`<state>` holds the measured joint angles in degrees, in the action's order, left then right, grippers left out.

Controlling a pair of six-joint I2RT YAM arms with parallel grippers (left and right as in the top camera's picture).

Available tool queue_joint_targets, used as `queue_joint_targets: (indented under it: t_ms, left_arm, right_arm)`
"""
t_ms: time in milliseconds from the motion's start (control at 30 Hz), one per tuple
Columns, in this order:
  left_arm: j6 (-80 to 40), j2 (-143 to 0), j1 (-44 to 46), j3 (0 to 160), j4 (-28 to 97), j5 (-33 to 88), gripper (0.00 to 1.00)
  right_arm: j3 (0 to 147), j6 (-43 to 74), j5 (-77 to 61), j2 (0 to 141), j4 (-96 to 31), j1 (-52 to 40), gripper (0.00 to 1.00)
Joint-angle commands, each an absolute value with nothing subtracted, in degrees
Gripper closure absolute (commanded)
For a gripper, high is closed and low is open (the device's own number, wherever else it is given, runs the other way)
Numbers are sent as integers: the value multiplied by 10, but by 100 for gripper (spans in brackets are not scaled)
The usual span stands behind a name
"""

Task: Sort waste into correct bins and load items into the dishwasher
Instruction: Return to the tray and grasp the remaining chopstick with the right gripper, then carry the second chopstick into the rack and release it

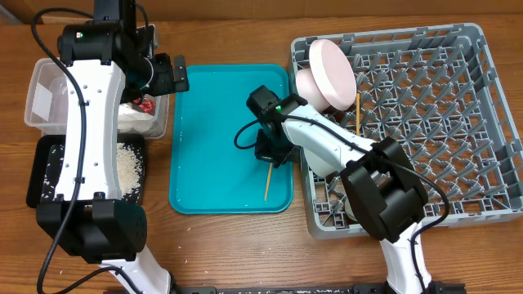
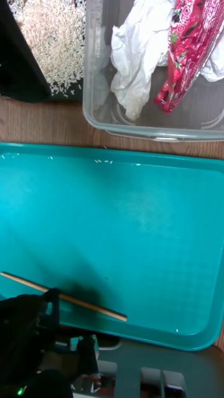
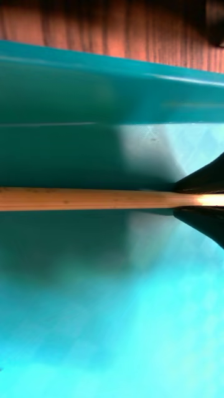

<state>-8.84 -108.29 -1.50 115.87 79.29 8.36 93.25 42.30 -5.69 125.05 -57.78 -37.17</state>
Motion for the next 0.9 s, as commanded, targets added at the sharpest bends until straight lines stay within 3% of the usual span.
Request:
queue_joint_targets:
  t_ms: [0, 267, 467, 867]
  left_arm:
    - [-86, -1082, -11, 1169, 793, 84, 0]
    - [-86, -1082, -11, 1169, 793, 84, 0]
    - [-86, -1082, -11, 1169, 793, 84, 0]
    - [-86, -1082, -11, 1169, 793, 84, 0]
  right_arm:
    - [971, 378, -57, 1263, -605, -373, 96]
    - [1139, 220, -57, 1221, -750, -378, 96]
    - [1257, 195, -24, 1192, -861, -361, 96]
    - [1248, 174, 129, 1153, -947, -223, 96]
